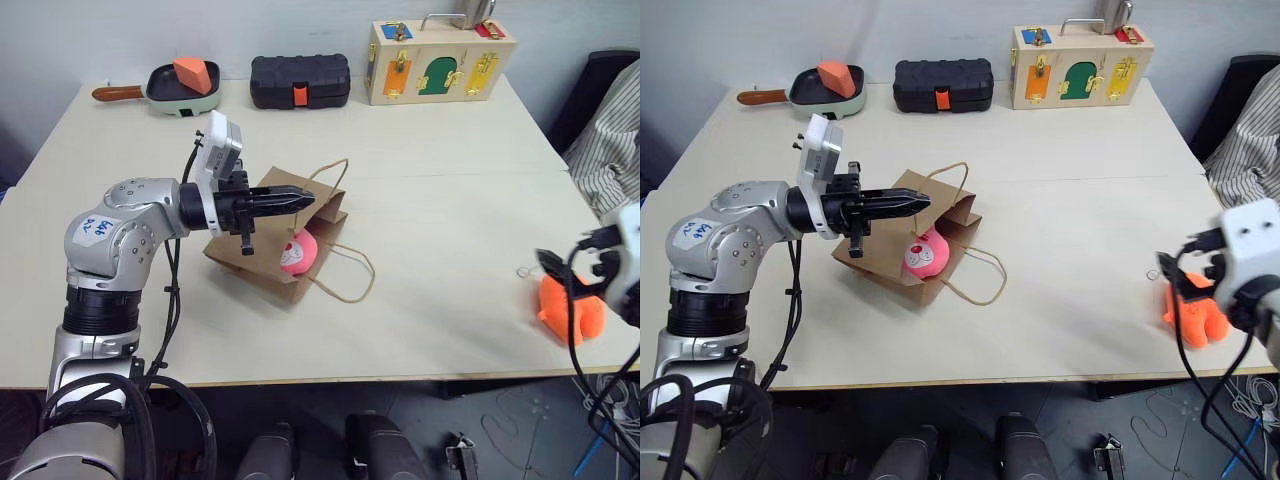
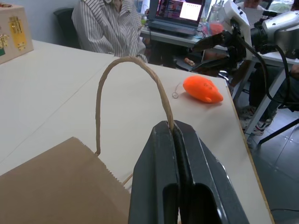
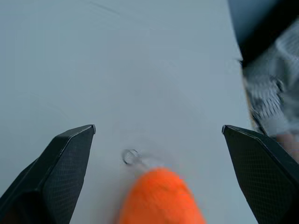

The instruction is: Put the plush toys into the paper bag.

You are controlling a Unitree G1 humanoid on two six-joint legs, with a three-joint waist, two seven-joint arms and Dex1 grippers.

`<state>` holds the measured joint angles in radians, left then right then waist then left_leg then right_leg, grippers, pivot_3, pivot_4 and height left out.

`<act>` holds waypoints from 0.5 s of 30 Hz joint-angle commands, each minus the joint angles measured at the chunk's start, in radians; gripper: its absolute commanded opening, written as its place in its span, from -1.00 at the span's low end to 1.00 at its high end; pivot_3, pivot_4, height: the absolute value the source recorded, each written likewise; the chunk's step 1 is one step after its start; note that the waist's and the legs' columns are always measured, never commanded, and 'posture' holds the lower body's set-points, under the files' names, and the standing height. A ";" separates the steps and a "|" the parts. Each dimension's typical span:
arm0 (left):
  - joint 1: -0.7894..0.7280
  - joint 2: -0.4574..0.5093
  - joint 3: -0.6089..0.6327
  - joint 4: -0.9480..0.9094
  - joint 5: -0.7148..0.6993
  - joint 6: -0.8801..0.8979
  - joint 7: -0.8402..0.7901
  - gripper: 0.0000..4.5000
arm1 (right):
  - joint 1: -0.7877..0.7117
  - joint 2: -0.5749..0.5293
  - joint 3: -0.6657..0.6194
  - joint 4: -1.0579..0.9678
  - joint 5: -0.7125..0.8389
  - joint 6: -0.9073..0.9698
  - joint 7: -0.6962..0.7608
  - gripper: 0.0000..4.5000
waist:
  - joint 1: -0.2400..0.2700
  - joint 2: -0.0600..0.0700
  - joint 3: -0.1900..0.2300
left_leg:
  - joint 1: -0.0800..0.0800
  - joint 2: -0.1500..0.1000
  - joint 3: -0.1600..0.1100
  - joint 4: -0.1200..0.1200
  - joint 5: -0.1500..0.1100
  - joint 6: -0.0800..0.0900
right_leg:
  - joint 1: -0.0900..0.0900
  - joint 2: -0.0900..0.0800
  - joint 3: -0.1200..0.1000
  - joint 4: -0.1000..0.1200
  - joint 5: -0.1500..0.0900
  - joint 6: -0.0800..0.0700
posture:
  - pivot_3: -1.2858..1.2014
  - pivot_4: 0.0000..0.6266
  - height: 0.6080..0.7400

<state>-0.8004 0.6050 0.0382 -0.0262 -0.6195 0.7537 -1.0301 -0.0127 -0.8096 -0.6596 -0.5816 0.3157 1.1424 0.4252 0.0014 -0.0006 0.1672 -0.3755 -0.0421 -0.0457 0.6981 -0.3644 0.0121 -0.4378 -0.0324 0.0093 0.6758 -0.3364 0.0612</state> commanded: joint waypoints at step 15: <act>-0.005 0.014 0.019 -0.047 -0.016 -0.009 0.000 -1.00 | -0.128 0.253 -0.169 0.317 0.147 0.098 -0.032 0.57 | -0.004 0.000 0.000 | 0.002 0.001 0.003 0.000 0.000 0.000 | 0.000 0.001 0.003 0.002 0.000 0.000 | 0.03 -0.52 1.00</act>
<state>-0.7970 0.6068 0.0374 -0.0345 -0.6217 0.7536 -1.0285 -0.1337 -0.5634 -0.7965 -0.2750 0.4302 1.2275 0.3980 -0.0023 -0.0005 0.1671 -0.3728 -0.0412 -0.0429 0.6985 -0.3643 0.0119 -0.4373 -0.0311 0.0124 0.6781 -0.3364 0.0611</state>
